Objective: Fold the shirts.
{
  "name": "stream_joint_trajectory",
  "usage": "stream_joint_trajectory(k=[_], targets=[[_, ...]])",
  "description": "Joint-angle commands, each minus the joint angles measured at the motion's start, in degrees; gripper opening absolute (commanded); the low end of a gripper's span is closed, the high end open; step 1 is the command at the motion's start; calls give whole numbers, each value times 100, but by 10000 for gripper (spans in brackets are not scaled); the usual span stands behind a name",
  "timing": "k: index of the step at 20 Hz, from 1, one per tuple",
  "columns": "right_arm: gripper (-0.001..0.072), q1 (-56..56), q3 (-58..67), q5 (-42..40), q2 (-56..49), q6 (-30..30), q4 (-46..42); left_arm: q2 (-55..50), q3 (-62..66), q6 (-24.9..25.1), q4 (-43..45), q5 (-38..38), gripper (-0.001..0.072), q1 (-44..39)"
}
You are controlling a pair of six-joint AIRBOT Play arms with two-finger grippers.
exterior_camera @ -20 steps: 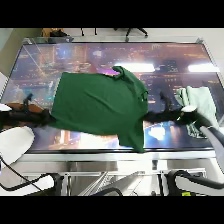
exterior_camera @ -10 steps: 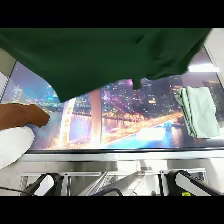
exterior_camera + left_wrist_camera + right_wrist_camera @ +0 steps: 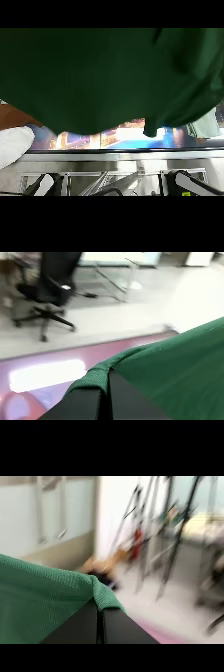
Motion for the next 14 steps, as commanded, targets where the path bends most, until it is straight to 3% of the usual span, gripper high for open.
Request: stream_joint_trajectory(k=[1, 4, 7, 11, 14], targets=[[22, 308, -940, 544, -704, -203, 345, -835, -590, 264, 776, 11, 16, -1556], [22, 933, -2031, 85, -1464, -214, -859, -1963, -911, 164, 2697, 612, 16, -2835], [22, 1220, -2761, -619, -2483, -188, -1554, -3333, -850, 118, 3783, 1235, 15, -3209], [23, 1390, -2800, -1567, -3978, -461, -1408, -5482, 369, 90, 3882, 1231, 16, -3228], [22, 1414, -2581, -2291, -4564, -914, -973, -6216, 1071, -57, 3880, 1550, 16, -3226]])
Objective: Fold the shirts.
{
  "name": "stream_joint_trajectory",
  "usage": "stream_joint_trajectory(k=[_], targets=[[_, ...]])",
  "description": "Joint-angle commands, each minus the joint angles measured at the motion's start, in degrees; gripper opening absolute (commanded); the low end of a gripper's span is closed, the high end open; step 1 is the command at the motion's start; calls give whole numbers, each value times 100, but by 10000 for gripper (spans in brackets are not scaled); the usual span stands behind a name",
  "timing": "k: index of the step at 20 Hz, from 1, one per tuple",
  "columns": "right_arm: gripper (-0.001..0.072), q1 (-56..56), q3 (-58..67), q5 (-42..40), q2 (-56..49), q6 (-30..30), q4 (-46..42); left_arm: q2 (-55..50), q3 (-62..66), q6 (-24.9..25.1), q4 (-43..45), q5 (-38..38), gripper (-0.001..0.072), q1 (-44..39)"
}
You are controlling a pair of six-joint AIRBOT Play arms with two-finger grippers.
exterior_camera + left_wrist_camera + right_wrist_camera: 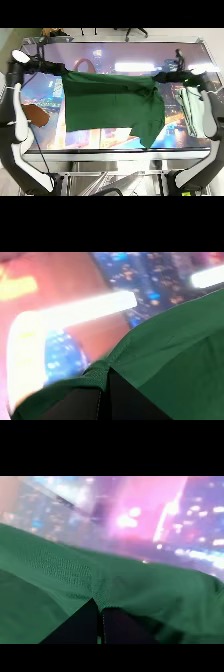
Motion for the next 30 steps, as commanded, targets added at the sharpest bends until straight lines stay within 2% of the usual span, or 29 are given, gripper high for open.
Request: stream_joint_trajectory(k=[1, 4, 6, 8, 11, 14, 19, 25, 30], targets=[[22, 66, 260, -857, -798, -483, 376, -872, 575, -127, 214, 494, 16, -59], [22, 59, 778, -835, -946, -560, 275, -645, 166, -94, 212, 769, 16, -72], [22, 26, 977, -599, -894, -551, -42, -562, -92, -33, 221, 697, 16, -72], [22, 13, 1008, -177, -739, -400, -356, -566, -155, -33, 221, 291, 16, -74], [22, 31, 1008, 560, -442, 26, -1285, -562, -155, -129, 433, -343, 16, -103], [22, 33, 1001, 1132, -258, 348, -1945, -566, -157, -297, 870, -605, 16, -149], [22, 50, 492, 1080, -262, 459, -2151, -597, -166, -291, 1014, -138, 16, -302], [23, 42, 361, 984, -291, 505, -2277, -973, -166, -293, 964, -743, 17, -310], [24, 57, 361, 868, -291, 507, -2264, -1025, -164, -295, 953, -662, 19, -313]])
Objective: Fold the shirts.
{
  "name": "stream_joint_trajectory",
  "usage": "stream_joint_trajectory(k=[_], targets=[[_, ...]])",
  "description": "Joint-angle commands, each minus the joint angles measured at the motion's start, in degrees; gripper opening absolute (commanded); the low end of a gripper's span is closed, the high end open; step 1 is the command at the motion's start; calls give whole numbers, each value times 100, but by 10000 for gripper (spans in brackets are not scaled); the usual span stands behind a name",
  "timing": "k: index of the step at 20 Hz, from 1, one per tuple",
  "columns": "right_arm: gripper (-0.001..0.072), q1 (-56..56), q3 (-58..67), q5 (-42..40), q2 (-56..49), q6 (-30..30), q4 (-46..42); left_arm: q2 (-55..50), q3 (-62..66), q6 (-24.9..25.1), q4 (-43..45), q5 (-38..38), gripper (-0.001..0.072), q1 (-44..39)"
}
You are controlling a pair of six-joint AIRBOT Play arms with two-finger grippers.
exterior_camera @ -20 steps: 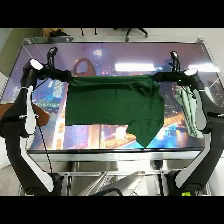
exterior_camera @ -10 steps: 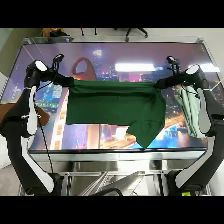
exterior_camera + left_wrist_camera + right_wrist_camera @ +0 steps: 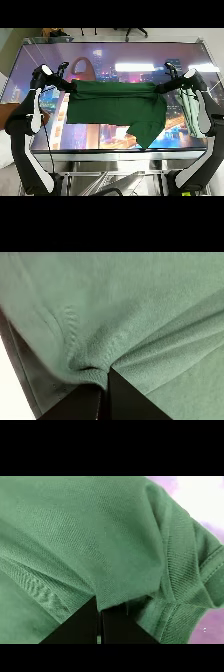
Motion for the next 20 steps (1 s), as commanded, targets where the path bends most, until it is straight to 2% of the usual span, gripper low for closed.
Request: stream_joint_trajectory(k=[1, 2, 3, 4, 5, 8, 10, 12, 15, 18, 20], targets=[[24, 26, -9, -55, -2, 11, -7, -42, 4, -9, -42, -98, 20, -2], [82, 50, -7, -55, 0, 48, -4, -24, 4, -9, -66, -153, 27, -2], [296, 70, -4, -55, 13, 122, -4, 9, 7, -9, -59, -225, 336, 0], [431, 79, -4, -31, 63, 184, -7, 81, 11, -68, -52, -271, 677, 0], [448, 74, -4, 31, 184, 273, -11, 195, 11, -175, -42, -345, 703, 46], [448, -120, -4, 293, 785, 605, -33, 728, 11, -415, 4, -680, 702, 350], [446, -459, -22, 695, 1246, 879, -26, 1012, -57, -717, 2, -1174, 702, 671], [445, -844, -310, 1185, 1644, 1060, -2, 1360, -721, -772, -11, -1499, 702, 949], [446, -1456, -1392, 1648, 2339, 1268, 7, 1980, -2496, -564, -26, -1241, 702, 1211], [446, -2015, -2758, 1556, 3075, 1392, 223, 2291, -4006, -177, -120, -616, 702, 1261], [446, -2280, -3484, 1556, 3416, 1390, 402, 2245, -4505, 181, -713, -258, 702, 1250]])
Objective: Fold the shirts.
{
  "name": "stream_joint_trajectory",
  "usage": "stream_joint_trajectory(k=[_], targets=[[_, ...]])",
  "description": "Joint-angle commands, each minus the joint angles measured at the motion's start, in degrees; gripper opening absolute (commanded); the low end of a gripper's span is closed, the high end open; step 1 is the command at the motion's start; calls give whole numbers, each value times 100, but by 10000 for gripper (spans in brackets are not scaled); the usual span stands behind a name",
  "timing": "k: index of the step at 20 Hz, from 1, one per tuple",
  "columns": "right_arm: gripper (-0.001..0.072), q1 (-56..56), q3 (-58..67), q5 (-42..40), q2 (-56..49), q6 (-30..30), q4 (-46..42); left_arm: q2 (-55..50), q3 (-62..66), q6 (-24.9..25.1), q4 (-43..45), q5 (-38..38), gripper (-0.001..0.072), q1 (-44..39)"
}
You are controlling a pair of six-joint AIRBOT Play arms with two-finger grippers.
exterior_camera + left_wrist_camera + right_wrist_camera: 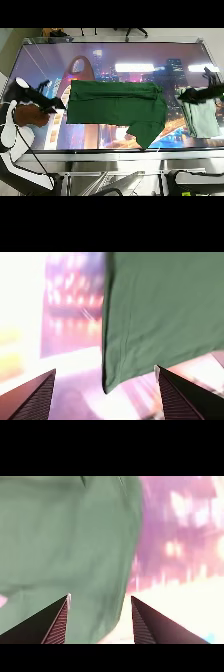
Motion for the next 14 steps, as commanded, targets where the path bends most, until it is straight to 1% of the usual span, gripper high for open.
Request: stream_joint_trajectory(k=[1, 3, 5, 6, 7, 9, 10, 12, 14], targets=[[445, -527, -1344, 127, 682, 114, 254, 92, -1078, 616, -857, 645, 702, 57], [446, -599, -1847, 138, 835, 116, 254, -72, -1145, 831, -1189, 848, 702, 55], [446, -581, -2341, 122, 949, 114, 330, -317, -1012, 828, -1200, 699, 701, 17], [446, -555, -2599, 94, 977, 111, 428, -431, -907, 831, -1202, 516, 599, -24], [446, -529, -2837, 76, 981, 109, 514, -503, -796, 833, -1198, 354, 437, -66], [446, -442, -3292, -42, 981, 96, 654, -531, -544, 855, -1182, 157, 165, -251], [446, -352, -3499, -168, 979, 94, 708, -531, -387, 892, -1185, 61, 16, -345], [446, -48, -3899, -603, 973, 90, 774, -531, -96, 879, -1180, 0, 17, -516], [445, 334, -4159, -1248, 920, 92, 782, -531, 129, 804, -1180, 9, 17, -667]])
